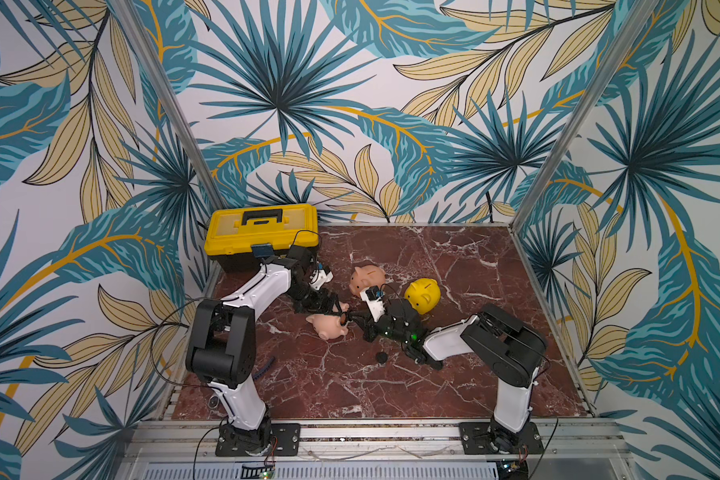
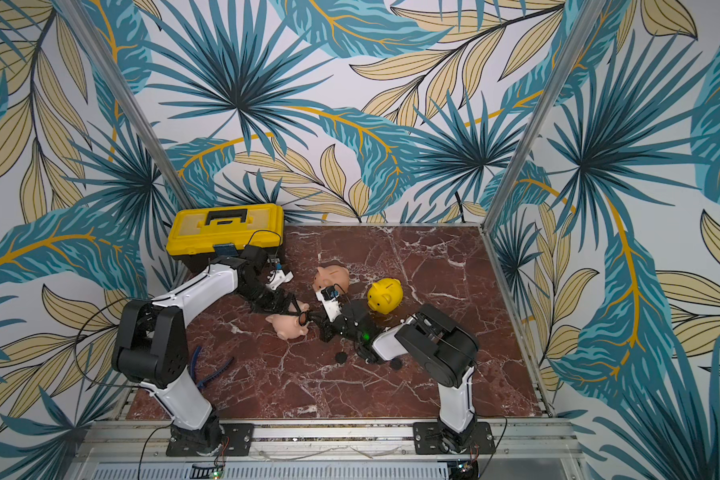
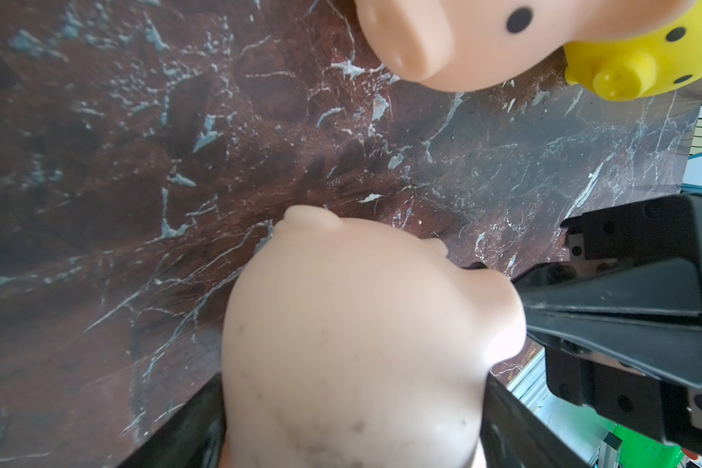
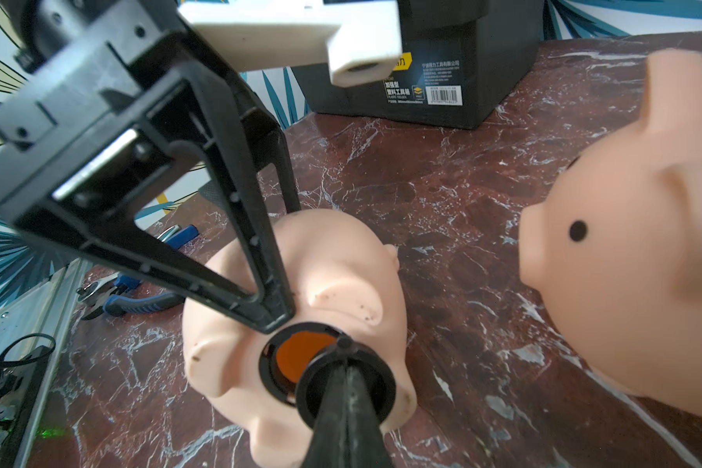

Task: Close piggy banks
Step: Insert the knob into the piggy bank.

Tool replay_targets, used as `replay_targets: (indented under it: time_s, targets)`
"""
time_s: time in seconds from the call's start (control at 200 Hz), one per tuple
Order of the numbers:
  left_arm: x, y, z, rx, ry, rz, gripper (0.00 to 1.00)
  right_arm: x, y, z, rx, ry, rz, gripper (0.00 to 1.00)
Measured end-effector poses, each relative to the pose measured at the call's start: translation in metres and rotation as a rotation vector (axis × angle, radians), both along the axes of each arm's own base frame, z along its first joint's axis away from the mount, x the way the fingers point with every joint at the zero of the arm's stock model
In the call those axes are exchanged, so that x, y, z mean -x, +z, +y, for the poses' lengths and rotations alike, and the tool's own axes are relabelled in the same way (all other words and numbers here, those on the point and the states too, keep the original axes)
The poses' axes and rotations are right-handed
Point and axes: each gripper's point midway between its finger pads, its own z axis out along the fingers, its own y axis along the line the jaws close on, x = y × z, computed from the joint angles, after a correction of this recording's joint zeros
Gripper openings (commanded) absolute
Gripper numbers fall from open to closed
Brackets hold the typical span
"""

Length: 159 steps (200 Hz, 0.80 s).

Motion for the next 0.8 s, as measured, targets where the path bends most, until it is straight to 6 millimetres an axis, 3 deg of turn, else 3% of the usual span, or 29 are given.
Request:
replay_targets:
  time_s: [0.3,0.796]
  targets:
    - [0.001,0.0,-0.001,0.007,-0.002,0.001,0.8,0.002,0.013,0.006,-0.021,0.041,-0.087,0.0]
    - [0.001,0.0,-0.001,0.008,-0.007,0.0,0.8,0.01,0.002,0.016,0.019,0.082,-0.165,0.0]
